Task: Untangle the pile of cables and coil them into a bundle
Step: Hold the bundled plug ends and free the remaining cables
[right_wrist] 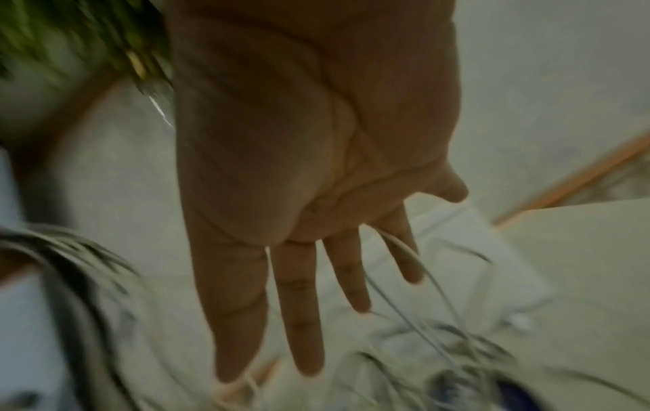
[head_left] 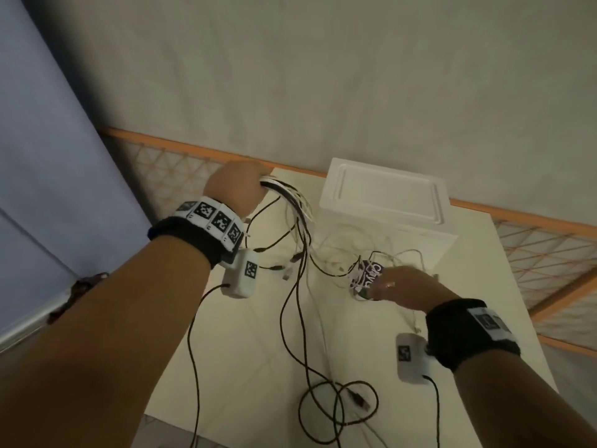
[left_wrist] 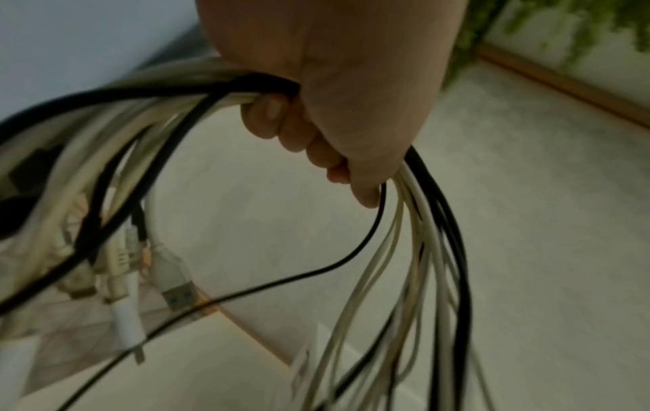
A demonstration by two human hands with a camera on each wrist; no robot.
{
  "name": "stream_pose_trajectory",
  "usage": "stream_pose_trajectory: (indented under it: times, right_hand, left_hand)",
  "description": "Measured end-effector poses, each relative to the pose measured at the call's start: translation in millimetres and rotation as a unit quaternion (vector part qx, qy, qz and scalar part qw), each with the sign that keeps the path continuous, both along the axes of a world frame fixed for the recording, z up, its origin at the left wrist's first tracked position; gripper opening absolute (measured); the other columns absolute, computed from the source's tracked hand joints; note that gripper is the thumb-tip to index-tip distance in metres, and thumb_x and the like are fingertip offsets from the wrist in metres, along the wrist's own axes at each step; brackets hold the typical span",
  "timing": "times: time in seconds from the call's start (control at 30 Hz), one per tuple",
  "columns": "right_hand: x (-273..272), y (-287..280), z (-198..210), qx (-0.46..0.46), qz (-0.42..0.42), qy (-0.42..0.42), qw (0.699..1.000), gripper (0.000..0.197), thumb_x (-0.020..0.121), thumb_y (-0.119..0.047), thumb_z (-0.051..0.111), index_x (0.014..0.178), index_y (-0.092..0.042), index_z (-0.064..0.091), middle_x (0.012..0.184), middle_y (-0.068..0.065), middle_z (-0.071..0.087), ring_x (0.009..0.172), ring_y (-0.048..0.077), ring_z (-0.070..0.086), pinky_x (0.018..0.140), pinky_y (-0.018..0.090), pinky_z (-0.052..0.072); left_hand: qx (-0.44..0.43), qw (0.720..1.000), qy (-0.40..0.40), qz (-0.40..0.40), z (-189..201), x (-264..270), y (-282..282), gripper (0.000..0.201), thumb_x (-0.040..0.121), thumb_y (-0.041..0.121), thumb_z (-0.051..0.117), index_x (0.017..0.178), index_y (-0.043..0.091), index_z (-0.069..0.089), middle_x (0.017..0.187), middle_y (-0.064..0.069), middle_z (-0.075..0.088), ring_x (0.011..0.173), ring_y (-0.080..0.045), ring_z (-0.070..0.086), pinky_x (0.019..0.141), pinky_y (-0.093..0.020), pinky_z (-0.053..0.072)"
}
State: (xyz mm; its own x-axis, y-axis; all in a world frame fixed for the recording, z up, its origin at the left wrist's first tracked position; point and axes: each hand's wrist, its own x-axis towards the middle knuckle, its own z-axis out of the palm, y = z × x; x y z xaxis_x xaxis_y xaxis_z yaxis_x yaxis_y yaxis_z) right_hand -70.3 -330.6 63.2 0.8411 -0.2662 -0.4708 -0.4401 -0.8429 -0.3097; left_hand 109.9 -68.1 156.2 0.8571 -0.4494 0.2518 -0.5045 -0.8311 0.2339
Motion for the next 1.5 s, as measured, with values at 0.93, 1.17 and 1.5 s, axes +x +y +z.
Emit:
stream_pose_trajectory:
  times: [0.93, 1.17, 1.5]
  right_hand:
    - [-38.8, -83.3, -46.7, -0.148, -0.182, -0.101, 0.967, 0.039, 0.071, -0.026, 0.077, 0.101, -0.02, 0.052, 0.097, 0.011, 0.058, 0.079, 0.031, 0.059, 0.073, 0.042, 0.053]
    - [-2.9, -84.5, 16.5, -0.124, -0.157, -0.284, 0.938, 0.055, 0.059, -0.021, 0.088, 0.102, -0.011, 0.056, 0.107, 0.014, 0.049, 0.08, 0.027, 0.054, 0.077, 0.035, 0.048]
    - [2.9, -62.3, 22.5, 0.022, -0.136, -0.329, 0.934, 0.022, 0.075, 0.001, 0.069, 0.078, -0.019, 0.063, 0.077, 0.0, 0.063, 0.081, 0.022, 0.062, 0.07, 0.024, 0.04]
  left_hand:
    - [-0.096, 0.991, -0.082, 0.039, 62.6, 31.7, 23.7, 0.02, 0.091, 0.019, 0.054, 0.082, 0.005, 0.065, 0.073, -0.015, 0.058, 0.072, -0.03, 0.054, 0.064, -0.032, 0.037]
    - [-0.092, 0.995, -0.009, 0.026, 29.1, 14.9, -2.6, 0.017, 0.09, 0.016, 0.055, 0.091, 0.005, 0.068, 0.085, -0.016, 0.064, 0.082, -0.032, 0.058, 0.066, -0.031, 0.036]
    - [-0.091, 0.994, 0.005, 0.055, 6.7, 19.4, 6.6, 0.013, 0.088, 0.014, 0.053, 0.085, 0.008, 0.064, 0.075, -0.007, 0.055, 0.072, -0.025, 0.049, 0.063, -0.031, 0.034]
